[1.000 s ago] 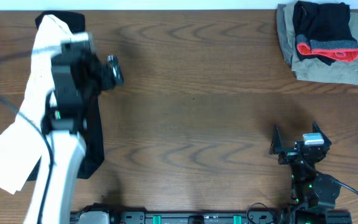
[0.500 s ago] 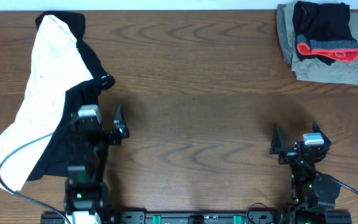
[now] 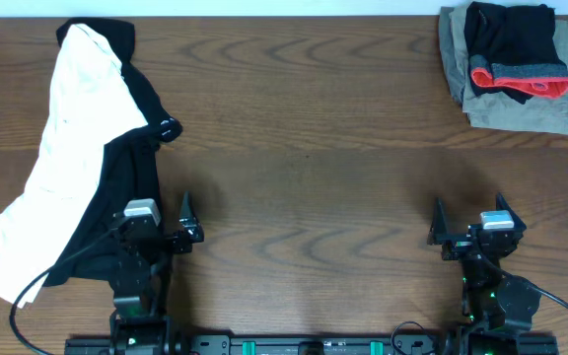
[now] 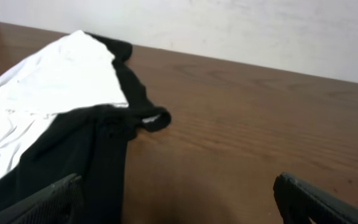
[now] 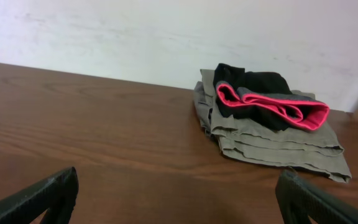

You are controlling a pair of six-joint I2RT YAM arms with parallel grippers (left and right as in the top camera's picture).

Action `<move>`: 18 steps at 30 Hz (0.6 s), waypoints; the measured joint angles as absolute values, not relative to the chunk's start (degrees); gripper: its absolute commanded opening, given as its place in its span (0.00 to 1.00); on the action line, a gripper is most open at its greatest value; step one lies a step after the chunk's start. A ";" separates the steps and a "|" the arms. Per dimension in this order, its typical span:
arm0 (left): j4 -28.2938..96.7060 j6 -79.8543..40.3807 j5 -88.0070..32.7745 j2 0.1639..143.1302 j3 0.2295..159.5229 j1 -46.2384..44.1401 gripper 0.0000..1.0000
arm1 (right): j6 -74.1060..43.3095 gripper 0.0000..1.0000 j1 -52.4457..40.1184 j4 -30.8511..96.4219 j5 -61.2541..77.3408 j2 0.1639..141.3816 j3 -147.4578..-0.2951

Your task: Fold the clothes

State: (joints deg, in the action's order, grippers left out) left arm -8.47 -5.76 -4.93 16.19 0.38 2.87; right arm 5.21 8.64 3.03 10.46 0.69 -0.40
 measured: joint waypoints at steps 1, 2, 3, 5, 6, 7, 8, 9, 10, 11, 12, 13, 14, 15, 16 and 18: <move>-6.96 -5.76 -4.93 15.00 0.38 3.05 0.98 | 5.19 0.99 8.64 3.05 10.48 0.69 -0.40; -5.65 -5.76 -4.93 13.96 0.38 3.22 0.98 | 5.21 0.99 8.64 3.05 10.48 0.67 -0.40; -4.21 -5.74 -4.93 12.69 0.38 3.36 0.98 | 5.21 0.99 8.64 3.03 10.46 0.67 -0.40; -1.61 -5.74 -4.93 10.48 0.38 3.40 0.98 | 5.19 0.99 8.64 3.01 10.48 0.67 -0.40; -0.58 -5.76 -4.93 9.56 0.38 3.40 0.98 | 5.21 0.99 8.64 3.05 10.48 0.67 -0.40; -0.19 -5.76 -4.86 8.51 0.40 3.40 0.98 | 5.21 0.99 8.64 3.05 10.46 0.67 -0.40; 0.05 -5.76 -4.71 7.68 0.40 3.40 0.98 | 5.19 0.99 8.64 3.05 10.48 0.67 -0.40; 0.56 -5.76 -4.51 6.63 0.47 3.40 0.98 | 5.19 0.99 8.64 3.05 10.46 0.67 -0.40; 0.89 -5.74 -4.32 5.32 0.62 3.40 0.98 | 5.19 0.99 8.64 3.05 10.48 0.67 -0.40; 1.06 -5.74 -4.25 4.36 0.67 3.40 0.98 | 5.19 0.99 8.64 3.03 10.46 0.67 -0.40; 1.10 -5.74 -4.23 3.38 0.71 3.40 0.98 | 5.21 0.99 8.64 3.05 10.48 0.67 -0.40; 1.13 -5.74 -4.21 2.57 0.73 3.44 0.98 | 5.21 0.99 8.64 3.05 10.48 0.67 -0.40; 1.10 -5.72 -4.19 1.98 0.75 3.51 0.98 | 5.21 0.99 8.64 3.05 10.48 0.67 -0.40; 1.13 -5.72 -4.10 1.56 0.78 3.55 0.98 | 5.19 0.99 8.64 3.03 10.48 0.67 -0.40; 1.13 -5.72 -4.05 1.21 0.78 3.55 0.98 | 5.19 0.99 8.64 3.05 10.48 0.67 -0.40; 1.13 -5.74 -4.08 0.80 0.78 3.55 0.98 | 5.21 0.99 8.64 3.05 10.46 0.67 -0.40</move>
